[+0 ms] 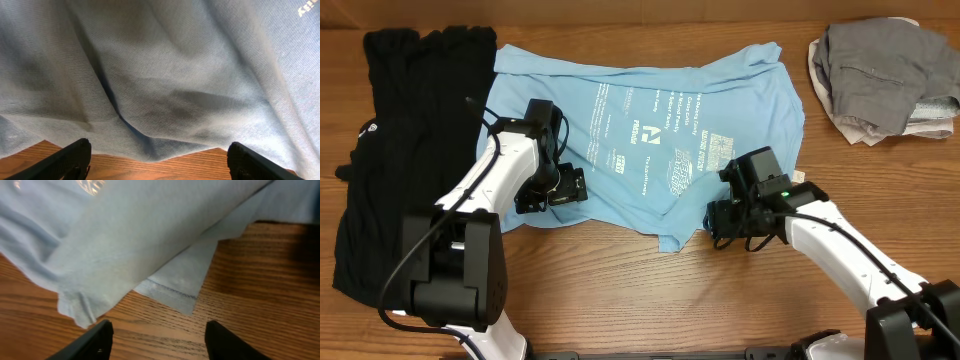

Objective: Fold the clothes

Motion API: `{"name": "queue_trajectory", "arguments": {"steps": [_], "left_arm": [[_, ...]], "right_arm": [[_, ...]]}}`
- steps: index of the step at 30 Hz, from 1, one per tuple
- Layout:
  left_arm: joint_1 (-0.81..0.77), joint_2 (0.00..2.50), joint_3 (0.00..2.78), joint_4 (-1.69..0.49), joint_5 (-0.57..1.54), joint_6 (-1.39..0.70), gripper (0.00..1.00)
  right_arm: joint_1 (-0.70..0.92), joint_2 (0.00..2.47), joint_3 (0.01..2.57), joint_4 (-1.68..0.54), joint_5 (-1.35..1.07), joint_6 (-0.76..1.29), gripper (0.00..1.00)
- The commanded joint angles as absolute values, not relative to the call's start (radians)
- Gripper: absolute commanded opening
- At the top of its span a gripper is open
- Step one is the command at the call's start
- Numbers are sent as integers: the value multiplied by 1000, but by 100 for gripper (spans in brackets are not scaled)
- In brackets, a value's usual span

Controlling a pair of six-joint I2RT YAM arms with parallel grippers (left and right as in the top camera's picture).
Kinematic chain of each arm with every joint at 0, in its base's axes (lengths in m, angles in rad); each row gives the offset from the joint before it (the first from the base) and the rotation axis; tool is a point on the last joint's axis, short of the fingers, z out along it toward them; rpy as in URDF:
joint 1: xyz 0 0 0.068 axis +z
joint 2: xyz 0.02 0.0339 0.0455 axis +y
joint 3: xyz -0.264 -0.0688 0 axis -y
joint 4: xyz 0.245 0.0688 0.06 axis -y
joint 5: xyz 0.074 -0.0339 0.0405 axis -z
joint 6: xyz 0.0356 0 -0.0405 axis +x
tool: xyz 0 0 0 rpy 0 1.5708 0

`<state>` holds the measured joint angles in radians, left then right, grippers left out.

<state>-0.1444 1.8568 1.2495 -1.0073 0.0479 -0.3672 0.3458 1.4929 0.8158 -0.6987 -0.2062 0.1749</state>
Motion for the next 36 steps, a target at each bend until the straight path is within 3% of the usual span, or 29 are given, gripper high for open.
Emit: {"name": "queue_trajectory", "arguments": {"steps": [1,15,18,32,36], "left_arm": [[-151,1836,1246,-1004,41,-359,89],[-151,1836,1246,-994,41,-359,89],[-151,1836,1246,-993,41,-359,89],[-151,1836,1246,-995,41,-359,89],[-151,1836,1246,-995,41,-359,89]], "right_arm": [[353,1525,806,-685,-138,199,57],[353,1649,806,-609,-113,238,53],[354,1676,806,-593,-106,268,46],[458,1794,806,-661,-17,499,47],[459,1794,806,-724,27,564,37]]}}
